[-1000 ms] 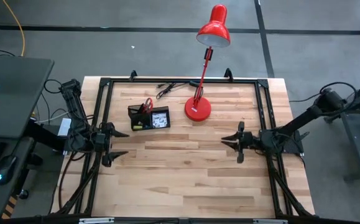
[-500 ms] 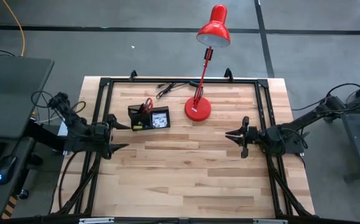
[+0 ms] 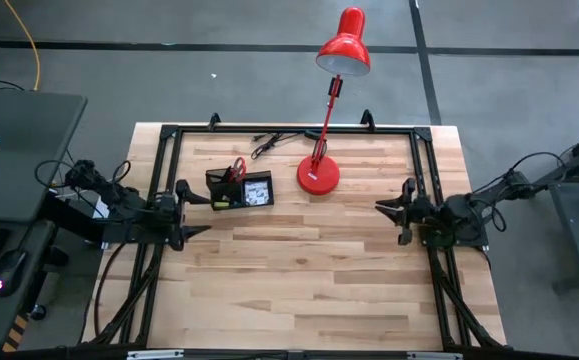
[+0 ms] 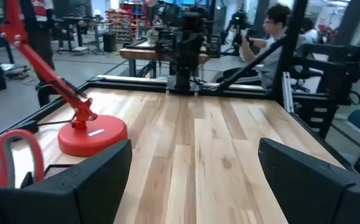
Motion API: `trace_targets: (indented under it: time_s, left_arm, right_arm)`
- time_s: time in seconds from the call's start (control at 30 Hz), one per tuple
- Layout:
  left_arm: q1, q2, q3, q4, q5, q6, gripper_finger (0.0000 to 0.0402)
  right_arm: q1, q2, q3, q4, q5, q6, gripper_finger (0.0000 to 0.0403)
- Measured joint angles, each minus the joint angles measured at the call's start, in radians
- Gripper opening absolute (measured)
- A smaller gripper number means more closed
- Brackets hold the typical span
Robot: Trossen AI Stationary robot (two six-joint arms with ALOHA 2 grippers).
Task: Pick and place office supplies into organizer
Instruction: Return to Home Position
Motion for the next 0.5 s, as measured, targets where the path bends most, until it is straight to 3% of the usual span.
trace_targets:
  time_s: [0.07, 0.17, 0.27, 0.5]
  left_arm:
    - [0.026, 0.000, 0.000, 0.000, -0.012, -0.020, 0.0337]
    - [0.069, 0.000, 0.000, -0.004, -0.058, -0.039, 0.0337]
    - [0.111, 0.000, 0.000, -0.007, -0.035, -0.029, 0.0337]
    - [0.196, 0.000, 0.000, -0.059, 0.004, -0.005, 0.0337]
  right_arm:
    - [0.000, 0.005, 0.010, -0.028, 0.020, -0.023, 0.0053]
    - [0.000, 0.002, 0.027, -0.054, 0.131, 0.001, 0.0053]
    - [0.000, 0.005, 0.028, -0.101, 0.213, 0.030, 0.0050]
    - [0.004, 0.004, 0.028, -0.103, 0.229, 0.005, 0.0047]
